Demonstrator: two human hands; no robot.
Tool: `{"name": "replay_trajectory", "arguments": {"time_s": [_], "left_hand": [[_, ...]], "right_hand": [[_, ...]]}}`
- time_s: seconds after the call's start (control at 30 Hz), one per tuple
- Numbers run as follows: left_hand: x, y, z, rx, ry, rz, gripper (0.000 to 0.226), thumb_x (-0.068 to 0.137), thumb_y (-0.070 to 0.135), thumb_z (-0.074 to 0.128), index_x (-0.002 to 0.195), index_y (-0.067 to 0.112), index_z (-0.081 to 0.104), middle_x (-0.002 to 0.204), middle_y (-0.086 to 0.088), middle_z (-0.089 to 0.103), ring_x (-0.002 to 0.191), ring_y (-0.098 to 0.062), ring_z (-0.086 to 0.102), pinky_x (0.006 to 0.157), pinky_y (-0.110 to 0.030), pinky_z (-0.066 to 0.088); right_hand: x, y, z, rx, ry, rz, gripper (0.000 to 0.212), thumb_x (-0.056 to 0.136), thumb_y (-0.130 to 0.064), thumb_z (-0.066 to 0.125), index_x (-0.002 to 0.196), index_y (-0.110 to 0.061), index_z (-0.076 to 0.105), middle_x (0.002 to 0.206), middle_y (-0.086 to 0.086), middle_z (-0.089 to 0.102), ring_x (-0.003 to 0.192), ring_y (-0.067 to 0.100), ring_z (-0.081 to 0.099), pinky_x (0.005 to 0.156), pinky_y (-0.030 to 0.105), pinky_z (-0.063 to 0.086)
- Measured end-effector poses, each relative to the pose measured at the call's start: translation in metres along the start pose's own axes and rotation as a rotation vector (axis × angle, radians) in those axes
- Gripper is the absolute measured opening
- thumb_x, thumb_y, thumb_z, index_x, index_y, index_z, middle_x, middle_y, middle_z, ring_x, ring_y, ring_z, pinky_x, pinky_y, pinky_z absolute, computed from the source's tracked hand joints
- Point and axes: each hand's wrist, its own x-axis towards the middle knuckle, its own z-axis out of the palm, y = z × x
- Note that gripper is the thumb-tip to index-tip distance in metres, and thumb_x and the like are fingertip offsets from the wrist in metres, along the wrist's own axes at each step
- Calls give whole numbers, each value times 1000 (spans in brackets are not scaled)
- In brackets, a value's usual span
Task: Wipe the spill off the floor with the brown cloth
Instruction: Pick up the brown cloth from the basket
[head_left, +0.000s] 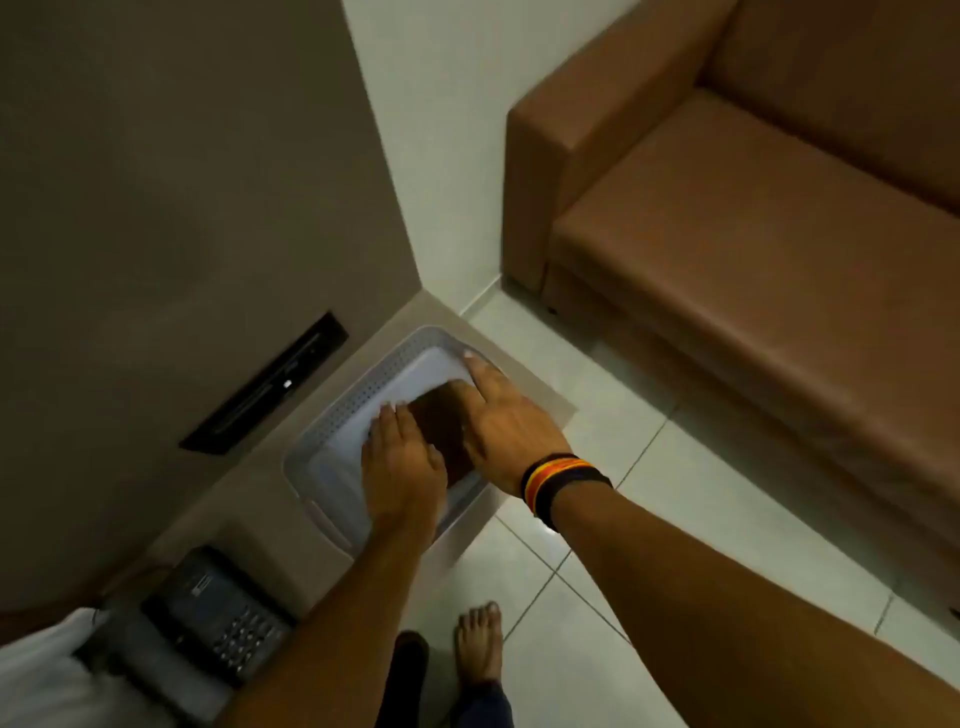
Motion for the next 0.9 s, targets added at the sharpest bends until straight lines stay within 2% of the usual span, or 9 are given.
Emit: {"name": "replay_trajectory", "arguments": {"time_s": [0.07,0.17,0.33,0.4,0.5,0.6,0.67,0.77,0.9], "left_hand": [[18,-22,23,-111,-44,-155,70,104,29,49,163,3,22,169,-19,29,155,-33,32,123,-45,33],[40,-49,49,-160,-89,-316,76,102,38,54,161,-1,25,164,-23,36,148,-38,42,118,-48,39],[63,-64,75,-182,-108,-515,82,88,58,68,141,-3,51,142,-26,57,129,-44,55,103,-51,46],[68,-63,84,-233,-103,-572,81,85,59,71,136,-2,55,138,-25,60,126,-44,57,99,-50,47],[75,-61,93,-404,-133,-586,66,88,50,73,129,-1,62,131,-23,68,118,-42,65,92,-46,52],[78,-54,93,-749,-167,-649,39,91,30,71,117,1,72,119,-21,75,105,-38,71,90,-45,58],[70,-45,87,-826,-101,-612,30,91,25,69,114,5,72,116,-16,75,96,-31,69,83,-39,56],[45,-15,71,-872,20,-456,30,93,24,66,120,13,69,111,-6,68,93,-22,63,76,-29,47],[2,50,62,-765,67,-194,31,90,25,64,116,8,66,98,-4,67,84,-22,60,74,-32,45]], "right_hand": [[23,3,35,114,-90,84,62,101,-21,50,160,-15,32,172,13,22,155,34,30,123,45,36],[51,10,80,259,-185,300,60,102,-21,51,160,-14,34,171,15,26,153,35,34,125,44,33],[102,24,125,327,-155,495,71,106,-24,50,164,-6,14,174,19,11,161,36,13,132,44,18],[113,22,135,311,-159,507,76,104,-26,55,164,-4,12,173,21,15,160,38,13,130,46,20],[116,16,144,253,-110,481,76,97,-22,64,159,-4,25,157,22,41,145,41,37,117,49,41],[108,12,139,466,-132,553,74,90,-11,64,155,-6,30,141,22,58,128,42,57,104,46,51],[95,11,127,645,-115,625,69,87,-14,67,150,-9,39,136,20,62,124,42,62,102,46,54],[61,18,106,838,48,671,58,83,-22,71,139,-15,55,128,13,68,115,34,66,98,47,58],[-14,46,78,1006,297,756,59,81,-25,67,139,-27,55,124,4,71,108,26,69,96,43,61]]}}
